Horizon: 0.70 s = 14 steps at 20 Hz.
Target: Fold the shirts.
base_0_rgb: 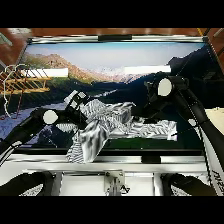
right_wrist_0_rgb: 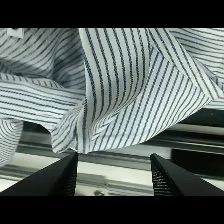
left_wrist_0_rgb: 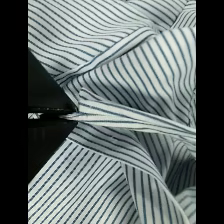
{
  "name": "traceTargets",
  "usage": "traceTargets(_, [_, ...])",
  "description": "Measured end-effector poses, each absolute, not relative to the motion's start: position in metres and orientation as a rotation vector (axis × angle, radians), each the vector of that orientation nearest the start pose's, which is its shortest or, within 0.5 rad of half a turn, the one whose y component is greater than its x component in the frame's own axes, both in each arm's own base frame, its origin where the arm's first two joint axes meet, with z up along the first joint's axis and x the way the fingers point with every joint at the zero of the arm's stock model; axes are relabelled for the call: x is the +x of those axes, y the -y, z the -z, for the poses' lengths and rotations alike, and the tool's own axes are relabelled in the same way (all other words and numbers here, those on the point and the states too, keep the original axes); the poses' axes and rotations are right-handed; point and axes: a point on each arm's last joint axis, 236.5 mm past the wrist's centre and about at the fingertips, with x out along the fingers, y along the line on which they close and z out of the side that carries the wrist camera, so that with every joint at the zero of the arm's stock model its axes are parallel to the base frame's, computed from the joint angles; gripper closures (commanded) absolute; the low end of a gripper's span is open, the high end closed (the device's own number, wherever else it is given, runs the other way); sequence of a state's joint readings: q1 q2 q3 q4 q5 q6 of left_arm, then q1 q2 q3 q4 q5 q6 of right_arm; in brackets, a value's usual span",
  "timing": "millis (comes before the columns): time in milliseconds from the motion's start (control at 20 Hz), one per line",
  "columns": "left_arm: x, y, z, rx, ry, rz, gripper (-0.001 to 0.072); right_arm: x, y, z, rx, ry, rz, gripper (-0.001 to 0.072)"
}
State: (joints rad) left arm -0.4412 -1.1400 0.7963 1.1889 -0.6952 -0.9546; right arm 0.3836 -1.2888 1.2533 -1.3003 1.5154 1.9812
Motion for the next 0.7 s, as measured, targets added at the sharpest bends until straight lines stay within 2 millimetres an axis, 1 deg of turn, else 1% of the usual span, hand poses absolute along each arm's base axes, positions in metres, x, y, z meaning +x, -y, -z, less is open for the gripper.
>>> traceTargets(250, [0.325, 0.216, 0.009, 0.379, -0.874, 0.778, 0.0645, 0.286, -0.188, -0.034, 0.358, -1.621, -0.119, 0.0157])
traceTargets(450, [0.326, 0.216, 0.000, 0.378, -0.850, 0.776, 0.0645, 0.296, -0.197, -0.049, 0.420, -1.584, -0.131, 0.0157])
traceTargets(500, [0.326, 0.216, -0.001, 0.378, -0.847, 0.776, 0.0645, 0.299, -0.198, -0.050, 0.427, -1.576, -0.128, 0.0157])
traceTargets(550, [0.326, 0.216, -0.002, 0.377, -0.844, 0.775, 0.0645, 0.303, -0.198, -0.048, 0.434, -1.575, -0.122, 0.0157])
traceTargets(650, [0.326, 0.216, -0.003, 0.377, -0.842, 0.775, 0.0645, 0.303, -0.202, -0.039, 0.442, -1.612, -0.112, 0.0159])
traceTargets(700, [0.326, 0.216, -0.003, 0.377, -0.840, 0.775, 0.0645, 0.301, -0.203, -0.030, 0.437, -1.651, -0.105, 0.0222])
